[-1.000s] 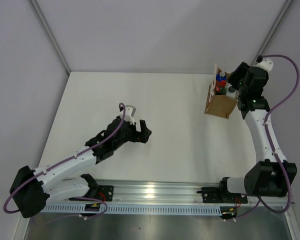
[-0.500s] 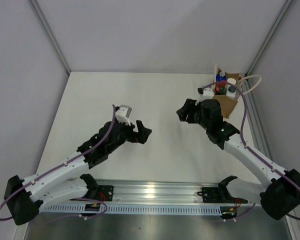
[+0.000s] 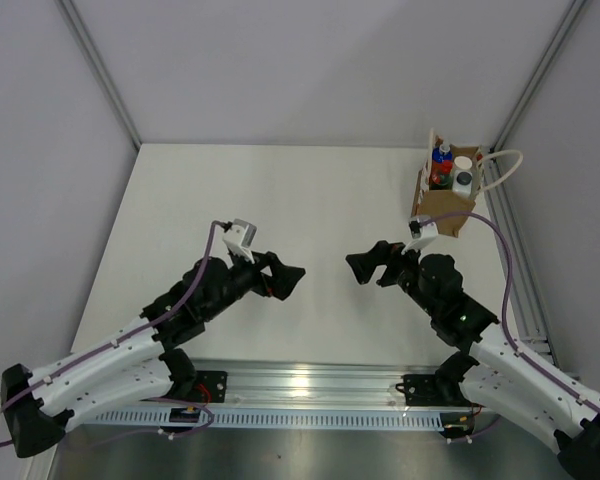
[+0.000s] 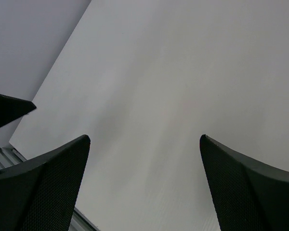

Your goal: Place the personal care products into the canvas bag

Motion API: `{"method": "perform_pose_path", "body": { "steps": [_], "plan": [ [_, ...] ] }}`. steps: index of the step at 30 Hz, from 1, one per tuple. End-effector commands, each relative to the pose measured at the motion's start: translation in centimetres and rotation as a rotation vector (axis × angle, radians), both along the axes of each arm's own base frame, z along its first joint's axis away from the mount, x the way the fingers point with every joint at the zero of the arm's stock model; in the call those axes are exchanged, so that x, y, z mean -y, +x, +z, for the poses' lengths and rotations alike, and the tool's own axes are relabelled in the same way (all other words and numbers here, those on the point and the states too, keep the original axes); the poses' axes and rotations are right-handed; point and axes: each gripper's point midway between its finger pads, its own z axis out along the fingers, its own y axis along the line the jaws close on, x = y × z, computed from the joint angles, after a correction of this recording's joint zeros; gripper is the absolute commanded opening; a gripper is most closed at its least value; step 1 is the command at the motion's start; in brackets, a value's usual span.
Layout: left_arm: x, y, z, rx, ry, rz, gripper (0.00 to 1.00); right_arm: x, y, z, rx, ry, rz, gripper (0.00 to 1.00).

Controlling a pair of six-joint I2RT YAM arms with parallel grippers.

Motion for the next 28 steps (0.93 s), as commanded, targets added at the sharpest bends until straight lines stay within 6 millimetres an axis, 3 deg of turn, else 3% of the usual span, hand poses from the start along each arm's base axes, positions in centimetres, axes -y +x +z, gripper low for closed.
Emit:
{"method": "perform_pose_path", "body": {
  "steps": [1,6,9,18,28],
  "plan": [
    [0.6,-0.2,-2.8,-0.024,0.057,-0.013,0.99,0.0,0.5,1.8,0.049,0.092,-0.039,0.99],
    [1.6,-1.2,-2.9,-0.002,0.079,-0.111,0.99,0.1,1.0,1.1,0.006,0.081,-0.077,1.00],
    [1.9,-1.6,-1.1,0.053,0.041,-0.139,0.99,-0.5,0.5,1.2,0.003,0.116,-0.048,0.99],
    [1.8,-1.5,-2.4,0.049,0.063,-0.133,0.99,-1.3,-0.1,1.6,0.036,0.109,0.008,0.99],
    [1.1,-1.5,-1.8,0.071,0.038,-0.110,0.99,-2.0,-0.2,0.9,0.026,0.089,0.044,0.99]
  ]
}}
